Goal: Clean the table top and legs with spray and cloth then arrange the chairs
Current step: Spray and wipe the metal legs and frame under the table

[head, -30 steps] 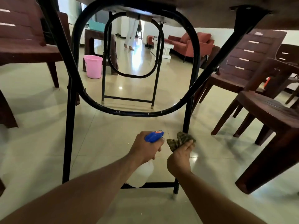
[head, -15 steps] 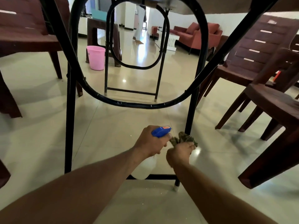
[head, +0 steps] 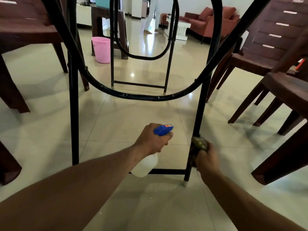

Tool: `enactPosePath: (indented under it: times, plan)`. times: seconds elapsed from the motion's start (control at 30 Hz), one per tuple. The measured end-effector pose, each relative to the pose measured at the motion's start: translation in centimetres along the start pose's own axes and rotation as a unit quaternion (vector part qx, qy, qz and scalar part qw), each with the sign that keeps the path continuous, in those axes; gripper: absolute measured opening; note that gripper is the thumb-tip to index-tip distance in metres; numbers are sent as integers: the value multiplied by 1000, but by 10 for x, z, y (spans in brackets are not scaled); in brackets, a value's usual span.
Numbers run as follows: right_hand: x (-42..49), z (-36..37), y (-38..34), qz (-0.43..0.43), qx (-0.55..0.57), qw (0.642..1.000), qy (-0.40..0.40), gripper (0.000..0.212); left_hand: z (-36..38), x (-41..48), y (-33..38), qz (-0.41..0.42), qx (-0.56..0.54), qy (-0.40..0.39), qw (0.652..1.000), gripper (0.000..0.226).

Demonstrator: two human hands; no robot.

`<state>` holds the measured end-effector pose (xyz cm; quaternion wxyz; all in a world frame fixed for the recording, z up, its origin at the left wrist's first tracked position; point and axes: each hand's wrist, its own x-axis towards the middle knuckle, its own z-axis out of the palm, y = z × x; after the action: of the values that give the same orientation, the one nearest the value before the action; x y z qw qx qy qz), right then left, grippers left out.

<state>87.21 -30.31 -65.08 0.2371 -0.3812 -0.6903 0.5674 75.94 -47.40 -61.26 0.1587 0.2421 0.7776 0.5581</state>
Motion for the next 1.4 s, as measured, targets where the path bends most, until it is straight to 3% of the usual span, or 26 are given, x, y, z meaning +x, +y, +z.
enactPosePath:
  times: [0.07, 0.1, 0.13, 0.2, 0.23, 0.27, 0.37, 0.43, 0.47, 0.53, 0.6, 0.63, 0.7, 0.8, 0.87, 0.9, 0.93, 1.0, 1.07, 1.17, 1.23, 1.33, 1.4]
  plan:
    - [3, -7, -3, -212, -81, 973, 49, 49, 0, 0, -3, -4, 1, 0, 1000, 22]
    - [3, -10, -4, -315, -147, 937, 38, 48, -1, 0, -4, -6, 0, 1, 1000, 21]
    - [5, -15, -5, -401, -231, 886, 11, 48, -1, 1, -5, -9, -1, 3, 1000, 21]
    - [14, -27, -4, -521, -431, 735, -52, 55, 0, 2, -7, -13, 0, 10, 1000, 20]
    - [23, -33, 4, -544, -506, 664, -83, 58, -1, 2, -7, -13, 1, 13, 1000, 20]
    - [24, -36, 10, -537, -562, 617, -118, 59, 0, 2, -8, -13, 2, 15, 1000, 21]
    - [19, -37, 52, -432, -629, 591, -260, 59, -1, 2, -7, -13, 1, 14, 1000, 23]
    - [12, -39, 79, -455, -649, 527, -305, 57, 0, 1, -6, -14, -3, 14, 1000, 21]
    - [12, -39, 83, -498, -637, 512, -291, 57, -2, 1, -8, -15, -4, 17, 1000, 21]
    - [23, -38, 68, -549, -595, 552, -199, 64, -2, 3, -12, -16, -8, 24, 1000, 22]
    - [31, -39, 41, -539, -560, 620, -105, 64, -1, 4, -17, -23, -10, 24, 999, 24]
    - [35, -36, 31, -522, -563, 636, -79, 64, -1, 4, -20, -27, -9, 25, 999, 23]
    - [36, -37, 37, -495, -582, 638, -96, 69, 1, 4, -24, -35, -11, 22, 999, 20]
    - [16, -46, 84, -415, -574, 669, -226, 76, -4, 7, -22, -33, -18, 28, 999, 18]
    - [-3, -50, 118, -294, -536, 745, -268, 70, -9, 11, -18, -23, -21, 37, 999, 20]
    - [-16, -46, 128, -206, -470, 811, -280, 63, -12, 12, -16, -18, -24, 40, 999, 21]
    - [-25, -40, 136, -129, -356, 894, -239, 51, -13, 13, -16, -16, -26, 41, 999, 23]
    - [-39, -26, 134, 38, -108, 991, -76, 30, -15, 14, -18, -16, -29, 42, 999, 23]
    - [-38, -7, 121, 127, 95, 984, 87, 23, -15, 13, -20, -18, -25, 42, 999, 20]
    - [-14, 19, 84, 155, 234, 949, 146, 22, -14, 15, -22, -20, -19, 37, 999, 20]
    - [-1, 35, 73, 94, 158, 973, 142, 38, -14, 16, -22, -17, -17, 29, 999, 20]
    - [-8, 63, 78, -25, -75, 995, 68, 66, -15, 17, -20, -13, -20, 31, 999, 21]
    - [-8, 66, 95, 29, -129, 989, 60, 72, -17, 16, -19, -11, -21, 31, 999, 21]
